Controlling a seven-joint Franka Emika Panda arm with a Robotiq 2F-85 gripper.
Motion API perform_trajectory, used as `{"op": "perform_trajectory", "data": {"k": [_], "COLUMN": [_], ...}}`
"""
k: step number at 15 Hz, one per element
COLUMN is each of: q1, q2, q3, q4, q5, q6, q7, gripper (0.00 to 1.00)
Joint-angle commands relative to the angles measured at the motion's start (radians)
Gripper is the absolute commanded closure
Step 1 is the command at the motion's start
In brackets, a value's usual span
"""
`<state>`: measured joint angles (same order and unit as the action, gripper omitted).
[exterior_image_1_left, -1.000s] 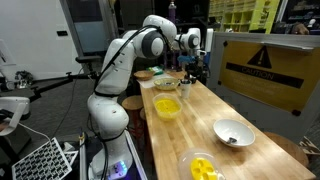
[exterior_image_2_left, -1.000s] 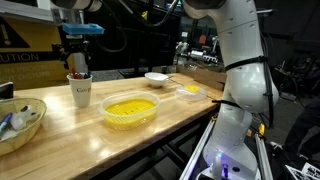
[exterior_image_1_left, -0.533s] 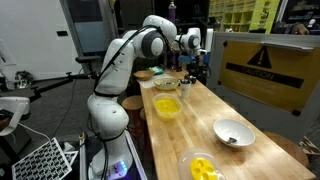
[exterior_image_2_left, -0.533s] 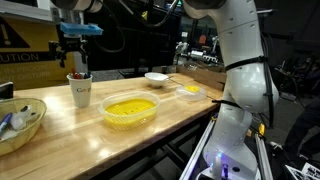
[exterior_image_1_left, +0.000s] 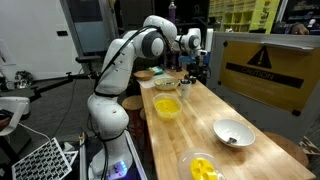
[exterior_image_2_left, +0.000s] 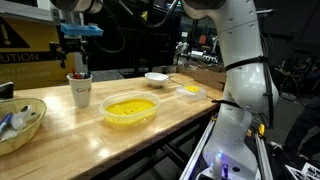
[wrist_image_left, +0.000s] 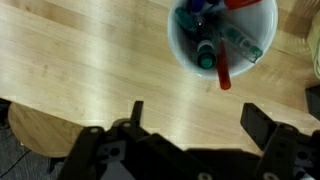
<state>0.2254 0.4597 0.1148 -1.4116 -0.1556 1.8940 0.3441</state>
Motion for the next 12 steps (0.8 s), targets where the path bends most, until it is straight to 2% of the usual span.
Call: {"op": "perform_trajectory", "data": {"k": [1,12], "q1": [0.014,0.01], "q2": [0.001,0.002], "q3": [-0.017,-0.015], "q4": [0.005,0.007], "q5": [0.008,0.015], "q6": [-0.004,-0.007], "q7": [-0.004,-0.015], "gripper": [0.0,0.0]}}
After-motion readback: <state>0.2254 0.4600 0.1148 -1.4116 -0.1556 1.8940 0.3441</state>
